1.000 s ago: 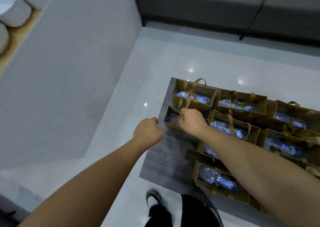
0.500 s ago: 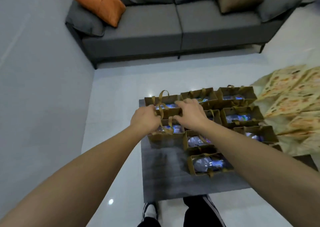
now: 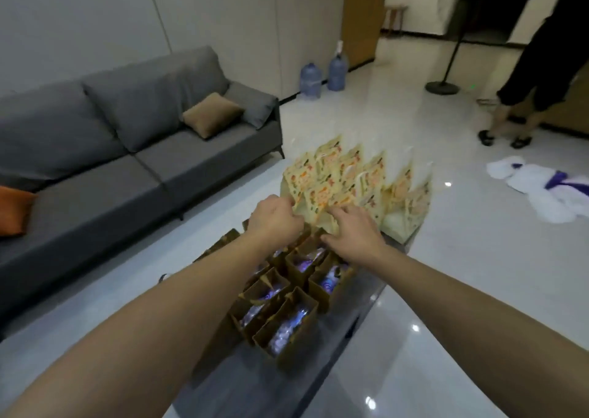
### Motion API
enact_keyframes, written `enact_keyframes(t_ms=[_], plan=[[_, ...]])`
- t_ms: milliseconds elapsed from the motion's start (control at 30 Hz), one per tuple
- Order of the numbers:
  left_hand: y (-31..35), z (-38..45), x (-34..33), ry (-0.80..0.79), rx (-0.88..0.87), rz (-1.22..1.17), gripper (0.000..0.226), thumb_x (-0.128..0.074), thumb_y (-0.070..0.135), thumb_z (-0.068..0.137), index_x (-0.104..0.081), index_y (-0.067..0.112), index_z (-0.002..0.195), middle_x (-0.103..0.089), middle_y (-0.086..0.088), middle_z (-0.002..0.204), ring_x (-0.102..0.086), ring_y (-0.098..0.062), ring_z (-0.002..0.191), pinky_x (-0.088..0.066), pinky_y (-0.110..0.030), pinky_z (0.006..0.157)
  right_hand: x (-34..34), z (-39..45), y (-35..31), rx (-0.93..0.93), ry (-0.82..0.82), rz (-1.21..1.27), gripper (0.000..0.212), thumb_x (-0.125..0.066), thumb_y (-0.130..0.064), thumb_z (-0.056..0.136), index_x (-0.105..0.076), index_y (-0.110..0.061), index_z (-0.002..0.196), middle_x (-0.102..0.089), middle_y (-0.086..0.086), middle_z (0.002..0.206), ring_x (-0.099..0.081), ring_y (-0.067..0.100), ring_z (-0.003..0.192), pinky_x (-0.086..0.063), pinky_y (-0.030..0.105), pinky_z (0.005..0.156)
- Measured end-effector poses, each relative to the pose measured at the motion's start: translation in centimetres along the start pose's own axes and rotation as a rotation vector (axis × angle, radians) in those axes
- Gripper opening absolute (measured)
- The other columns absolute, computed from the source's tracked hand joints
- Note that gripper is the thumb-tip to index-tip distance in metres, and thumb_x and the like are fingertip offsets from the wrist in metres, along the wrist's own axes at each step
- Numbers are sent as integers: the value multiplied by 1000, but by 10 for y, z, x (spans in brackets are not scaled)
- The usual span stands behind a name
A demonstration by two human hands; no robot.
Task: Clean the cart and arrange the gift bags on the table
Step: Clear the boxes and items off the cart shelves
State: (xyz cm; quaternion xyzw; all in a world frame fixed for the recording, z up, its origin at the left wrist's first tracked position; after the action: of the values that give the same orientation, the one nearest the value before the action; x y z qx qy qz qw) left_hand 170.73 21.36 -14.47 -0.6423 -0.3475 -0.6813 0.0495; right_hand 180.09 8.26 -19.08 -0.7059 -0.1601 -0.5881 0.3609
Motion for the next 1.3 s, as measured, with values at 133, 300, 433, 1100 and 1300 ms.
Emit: enact_keyframes(t_ms=[133, 300, 433, 1100, 1300], plan=[[151, 26, -57, -70, -255, 122, 48, -55, 38, 96, -53, 18, 140, -55, -12, 134, -52, -33, 122, -46, -38, 95, 52, -42, 140, -190, 84, 43, 67, -61, -47, 92, -40, -24, 151, -48, 12, 140, -43, 35, 129, -42, 41, 103], [343, 38, -159, -200, -454, 109, 49, -56, 35, 97, -52, 16, 142, -53, -12, 138, -52, -32, 124, -47, -36, 96, 98, -116, 334, -483, 152, 107, 67, -60, -47, 94, -38, -24, 152, -46, 9, 142, -37, 32, 134, -40, 42, 107], [485, 26, -242, -275, -632, 120, 50, -58, 34, 96, -51, 16, 142, -55, -13, 135, -51, -31, 124, -46, -38, 99, 125, -180, 461, -680, 178, 117, 67, -61, -46, 96, -35, -23, 153, -44, 9, 147, -37, 30, 137, -39, 41, 108], [868, -11, -493, -690, -1361, 242, 49, -56, 37, 97, -50, 18, 141, -52, -10, 135, -50, -30, 122, -49, -41, 98, 168, -351, 771, -1500, 386, 237, 68, -63, -45, 91, -40, -22, 151, -49, 12, 143, -45, 34, 131, -42, 44, 107], [932, -7, -530, -808, -1508, 272, 47, -57, 35, 96, -52, 19, 140, -53, -10, 134, -50, -32, 123, -48, -43, 100, 163, -368, 796, -1721, 441, 325, 67, -61, -48, 93, -40, -23, 151, -50, 10, 139, -45, 31, 129, -44, 44, 106]])
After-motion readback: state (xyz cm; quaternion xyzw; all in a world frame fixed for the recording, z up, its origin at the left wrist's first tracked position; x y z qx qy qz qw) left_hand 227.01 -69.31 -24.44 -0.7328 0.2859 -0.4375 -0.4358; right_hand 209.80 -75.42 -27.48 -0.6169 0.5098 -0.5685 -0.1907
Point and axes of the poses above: each hand's wrist, its own z-axis towards the middle knuckle, its own x-axis out of the back of the hand, y = z × x, the point moved 8 cm from there along z, towards the middle knuckle
